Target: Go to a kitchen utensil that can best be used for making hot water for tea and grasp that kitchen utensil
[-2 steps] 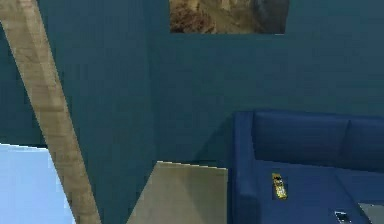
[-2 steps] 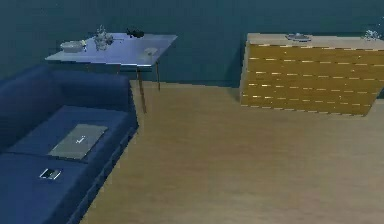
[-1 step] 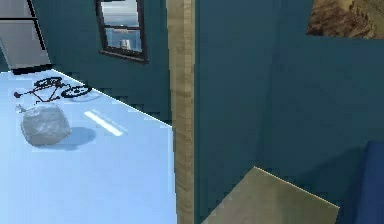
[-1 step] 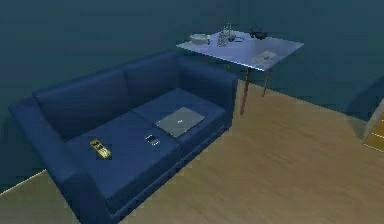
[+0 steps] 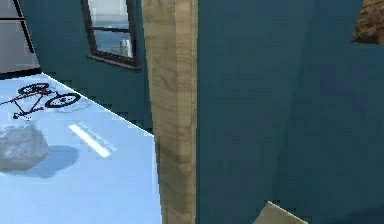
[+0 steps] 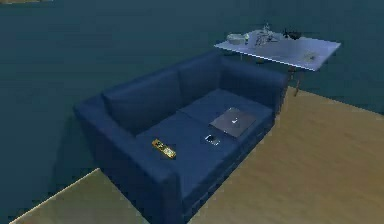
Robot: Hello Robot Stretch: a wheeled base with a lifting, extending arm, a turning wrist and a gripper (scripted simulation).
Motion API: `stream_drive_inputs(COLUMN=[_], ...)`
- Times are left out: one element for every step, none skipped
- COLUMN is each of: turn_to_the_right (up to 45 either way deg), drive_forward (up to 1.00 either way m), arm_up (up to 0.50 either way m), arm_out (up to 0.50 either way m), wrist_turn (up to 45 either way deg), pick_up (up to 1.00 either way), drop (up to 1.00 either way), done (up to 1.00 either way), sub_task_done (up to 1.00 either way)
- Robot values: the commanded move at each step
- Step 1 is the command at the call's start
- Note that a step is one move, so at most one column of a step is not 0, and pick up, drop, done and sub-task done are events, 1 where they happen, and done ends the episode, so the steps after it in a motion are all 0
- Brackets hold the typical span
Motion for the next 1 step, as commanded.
stream_drive_inputs(turn_to_the_right=[-45.0], drive_forward=[0.0], arm_up=[0.0], arm_out=[0.0], wrist_turn=[0.0], pick_up=[0.0], drop=[0.0], done=[0.0], sub_task_done=[0.0])
